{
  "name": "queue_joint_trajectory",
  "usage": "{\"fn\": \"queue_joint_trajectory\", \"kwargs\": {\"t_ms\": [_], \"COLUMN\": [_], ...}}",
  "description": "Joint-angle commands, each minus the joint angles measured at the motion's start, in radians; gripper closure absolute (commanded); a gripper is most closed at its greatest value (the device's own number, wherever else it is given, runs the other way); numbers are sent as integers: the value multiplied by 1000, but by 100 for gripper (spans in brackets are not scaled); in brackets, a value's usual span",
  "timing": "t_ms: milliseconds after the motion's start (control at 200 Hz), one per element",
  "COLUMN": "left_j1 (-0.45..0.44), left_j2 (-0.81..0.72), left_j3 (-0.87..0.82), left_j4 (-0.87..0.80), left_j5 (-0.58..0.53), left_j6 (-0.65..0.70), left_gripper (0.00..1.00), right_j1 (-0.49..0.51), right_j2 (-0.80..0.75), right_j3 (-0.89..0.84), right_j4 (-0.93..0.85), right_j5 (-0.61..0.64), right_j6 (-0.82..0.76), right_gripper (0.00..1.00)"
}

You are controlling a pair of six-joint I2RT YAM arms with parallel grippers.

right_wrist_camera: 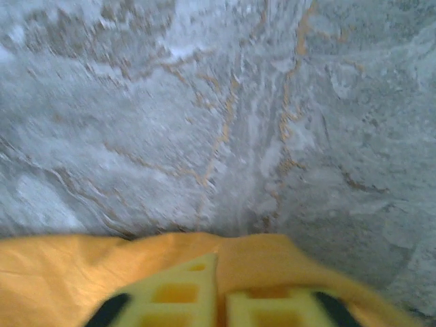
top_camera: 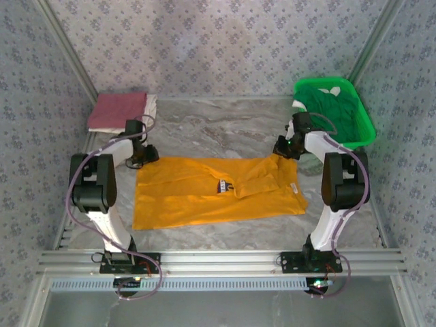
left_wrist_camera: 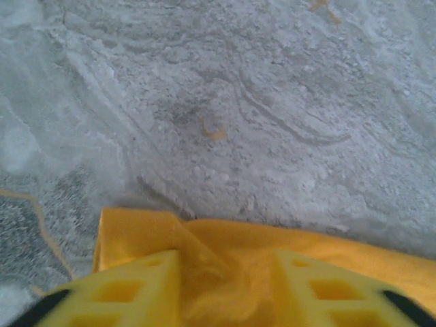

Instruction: Fold and stack the t-shirts

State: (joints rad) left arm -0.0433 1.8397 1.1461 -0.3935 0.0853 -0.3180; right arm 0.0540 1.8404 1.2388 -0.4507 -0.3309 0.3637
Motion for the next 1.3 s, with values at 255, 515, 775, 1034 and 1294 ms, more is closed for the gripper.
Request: {"fn": "queue_joint_trajectory", "kwargs": {"t_ms": [255, 515, 775, 1034, 1294], "left_j1": [72, 74, 51, -115, -480], "left_j2": [27, 51, -67, -217, -138], "left_j3": [92, 152, 107, 7, 111], "left_j4": [-90, -112, -103, -157, -38], "left_j5": [-30, -23, -53, -38, 95], "left_j6": [9, 30, 0, 8, 64], "left_gripper": [99, 72, 57, 56, 53], "right_j1": [-113, -143, -133, 23, 116], "right_j2": [-9, 42, -41, -254, -186], "right_j3": [35, 77, 65, -107, -117], "right_j4": [59, 65, 58, -9, -128], "right_j5": [-52, -69, -58, 83, 141], "right_j6": [176, 222, 192, 42, -44], "right_gripper": [100, 76, 55, 55, 50]}}
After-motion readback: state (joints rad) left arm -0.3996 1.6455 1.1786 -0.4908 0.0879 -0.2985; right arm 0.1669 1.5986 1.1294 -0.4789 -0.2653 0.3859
